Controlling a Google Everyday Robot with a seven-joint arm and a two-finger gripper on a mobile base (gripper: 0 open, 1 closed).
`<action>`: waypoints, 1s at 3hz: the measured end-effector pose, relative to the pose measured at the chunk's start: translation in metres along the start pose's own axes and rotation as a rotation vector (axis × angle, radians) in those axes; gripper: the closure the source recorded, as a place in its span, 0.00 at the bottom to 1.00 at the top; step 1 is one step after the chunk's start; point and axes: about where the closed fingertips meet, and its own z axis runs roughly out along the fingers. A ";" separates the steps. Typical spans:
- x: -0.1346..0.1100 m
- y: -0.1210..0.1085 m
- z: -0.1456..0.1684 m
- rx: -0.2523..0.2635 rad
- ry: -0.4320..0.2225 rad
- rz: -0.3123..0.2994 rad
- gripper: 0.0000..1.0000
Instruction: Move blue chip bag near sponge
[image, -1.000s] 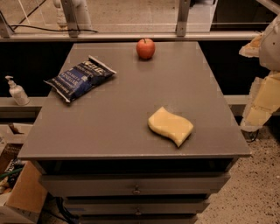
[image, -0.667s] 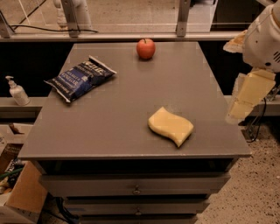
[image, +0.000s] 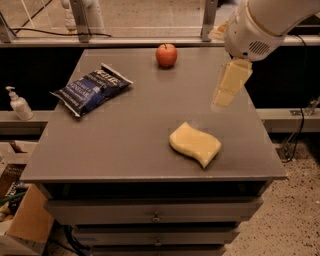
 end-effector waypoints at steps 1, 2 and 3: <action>-0.032 -0.029 0.040 -0.010 -0.045 -0.036 0.00; -0.065 -0.046 0.080 -0.040 -0.084 -0.056 0.00; -0.104 -0.057 0.124 -0.084 -0.126 -0.073 0.00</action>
Offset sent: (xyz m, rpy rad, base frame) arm 0.1084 0.1365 -0.0500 0.0906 0.0339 0.1426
